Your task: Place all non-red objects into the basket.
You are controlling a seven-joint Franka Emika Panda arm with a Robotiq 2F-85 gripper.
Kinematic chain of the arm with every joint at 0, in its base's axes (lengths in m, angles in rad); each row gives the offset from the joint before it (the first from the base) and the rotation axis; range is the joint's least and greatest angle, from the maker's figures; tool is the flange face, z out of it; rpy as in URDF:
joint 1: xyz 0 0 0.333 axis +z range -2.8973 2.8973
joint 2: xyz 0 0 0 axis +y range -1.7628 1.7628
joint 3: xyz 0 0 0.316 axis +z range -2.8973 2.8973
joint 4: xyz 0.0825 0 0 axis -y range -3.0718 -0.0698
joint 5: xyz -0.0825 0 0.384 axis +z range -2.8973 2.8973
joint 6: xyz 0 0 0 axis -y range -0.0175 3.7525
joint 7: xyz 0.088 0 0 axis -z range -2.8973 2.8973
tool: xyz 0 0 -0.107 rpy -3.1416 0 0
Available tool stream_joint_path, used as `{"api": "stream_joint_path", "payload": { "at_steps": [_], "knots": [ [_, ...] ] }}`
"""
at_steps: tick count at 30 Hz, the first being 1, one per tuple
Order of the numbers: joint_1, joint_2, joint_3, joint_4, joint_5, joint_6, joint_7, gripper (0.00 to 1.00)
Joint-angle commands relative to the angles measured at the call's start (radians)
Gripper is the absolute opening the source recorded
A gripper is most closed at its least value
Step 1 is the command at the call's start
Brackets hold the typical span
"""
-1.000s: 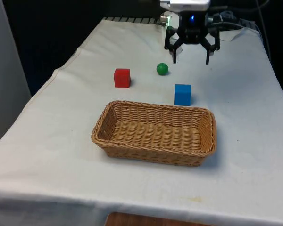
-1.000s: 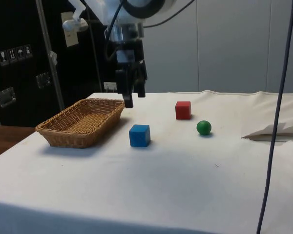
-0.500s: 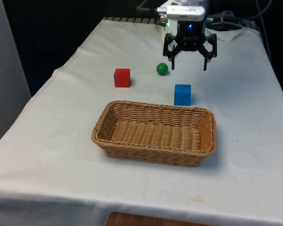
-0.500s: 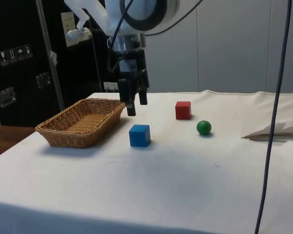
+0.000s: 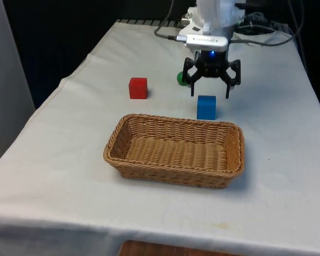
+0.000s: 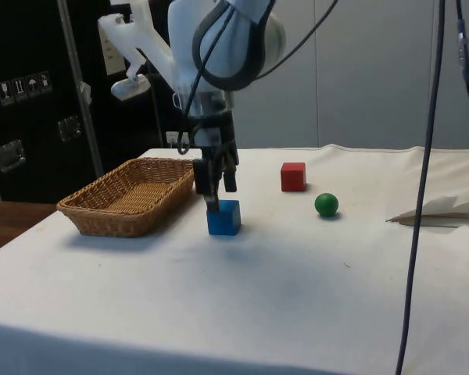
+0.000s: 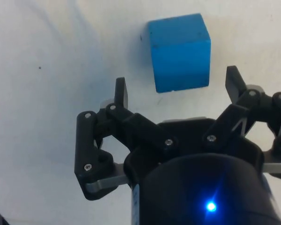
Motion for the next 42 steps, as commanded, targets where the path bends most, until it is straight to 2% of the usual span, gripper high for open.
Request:
{"api": "stream_joint_path", "payload": {
  "at_steps": [1, 2, 7, 9, 10, 11, 19, 20, 21, 31, 32, 34, 37, 38, 40, 41, 42],
  "knots": [
    [0.000, 0.006, 0.000, 0.000, 0.004, 0.005, -0.004, 1.00],
    [-0.008, 0.013, 0.013, 0.000, 0.026, 0.020, -0.021, 1.00],
    [-0.011, 0.045, 0.019, 0.003, 0.036, 0.049, -0.024, 1.00],
    [-0.011, 0.056, 0.020, 0.005, 0.037, 0.060, -0.024, 1.00],
    [0.000, 0.052, 0.006, 0.002, 0.016, 0.051, -0.008, 1.00],
    [-0.011, 0.065, 0.021, 0.007, 0.039, 0.070, -0.025, 1.00],
    [-0.007, 0.096, 0.018, 0.015, 0.035, 0.095, -0.020, 1.00],
    [0.000, 0.095, 0.007, 0.016, 0.022, 0.084, -0.011, 1.00],
    [-0.006, 0.099, 0.016, 0.015, 0.033, 0.097, -0.018, 1.00],
    [-0.001, 0.101, 0.010, 0.014, 0.025, 0.094, -0.011, 1.00],
    [-0.001, 0.101, 0.009, 0.014, 0.025, 0.093, -0.011, 0.96],
    [0.000, 0.100, 0.008, 0.014, 0.024, 0.092, -0.009, 0.63],
    [0.000, 0.101, 0.007, 0.016, 0.022, 0.088, -0.010, 0.29],
    [0.000, 0.100, 0.008, 0.014, 0.023, 0.091, -0.009, 0.29],
    [0.000, 0.100, 0.008, 0.014, 0.023, 0.091, -0.008, 0.08],
    [0.001, 0.100, 0.007, 0.014, 0.023, 0.091, -0.008, 0.03],
    [0.001, 0.100, 0.007, 0.014, 0.023, 0.090, -0.008, 0.03]
  ]
}}
